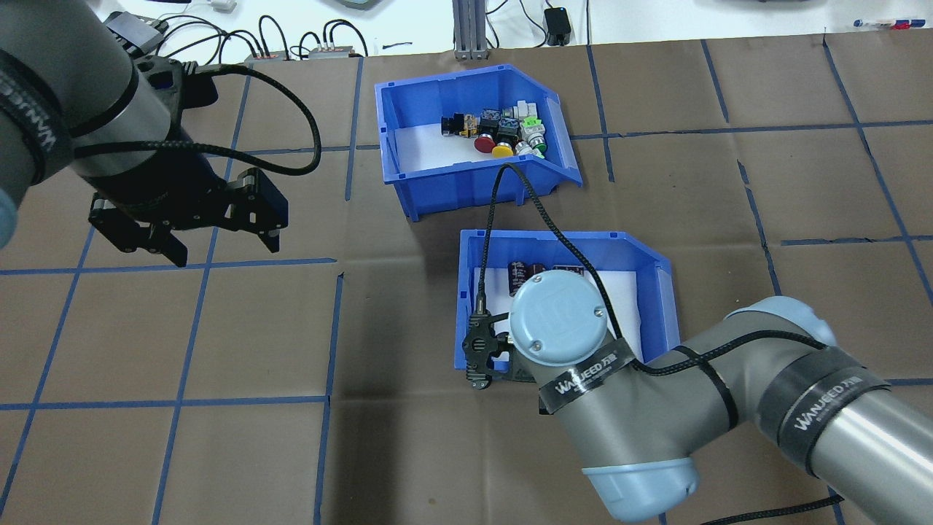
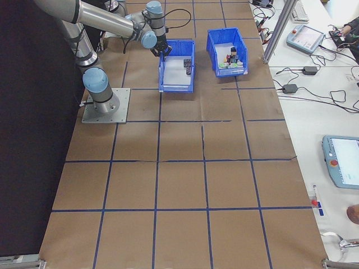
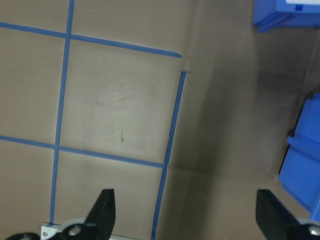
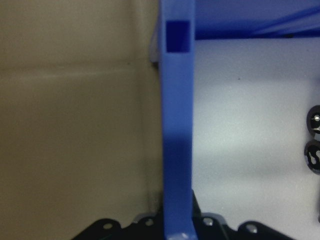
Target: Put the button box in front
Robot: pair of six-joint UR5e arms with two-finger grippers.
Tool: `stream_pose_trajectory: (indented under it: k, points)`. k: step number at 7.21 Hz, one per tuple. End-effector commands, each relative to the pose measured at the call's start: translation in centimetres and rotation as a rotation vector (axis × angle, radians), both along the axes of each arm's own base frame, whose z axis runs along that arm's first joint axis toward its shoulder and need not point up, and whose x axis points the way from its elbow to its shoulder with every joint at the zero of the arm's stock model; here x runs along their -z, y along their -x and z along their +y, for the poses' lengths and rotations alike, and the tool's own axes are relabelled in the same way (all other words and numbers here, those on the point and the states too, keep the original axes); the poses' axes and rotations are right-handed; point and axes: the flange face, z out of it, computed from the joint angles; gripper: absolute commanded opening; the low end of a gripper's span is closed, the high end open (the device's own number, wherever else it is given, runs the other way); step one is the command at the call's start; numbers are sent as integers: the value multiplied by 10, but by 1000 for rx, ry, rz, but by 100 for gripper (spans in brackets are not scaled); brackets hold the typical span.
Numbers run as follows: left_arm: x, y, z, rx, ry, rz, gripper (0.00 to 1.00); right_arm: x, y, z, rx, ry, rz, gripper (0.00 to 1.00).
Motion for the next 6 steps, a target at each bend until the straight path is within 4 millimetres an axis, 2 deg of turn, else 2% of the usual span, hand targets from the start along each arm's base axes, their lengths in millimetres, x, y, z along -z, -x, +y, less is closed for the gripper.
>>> stream_pose_trajectory:
  k: [1, 3, 4, 6]
  points:
    - [-2, -9, 17, 32, -29, -81, 99, 1, -24, 3, -13, 25, 25, 0]
    - [13, -9, 22, 40, -33, -89, 99, 0, -25, 3, -19, 17, 40, 0]
    - [12, -9, 27, 66, 11, -86, 99, 1, -32, 10, -41, 17, 36, 0]
    - [29, -8, 19, 118, 169, -86, 99, 2, -38, 15, -55, 15, 26, 0]
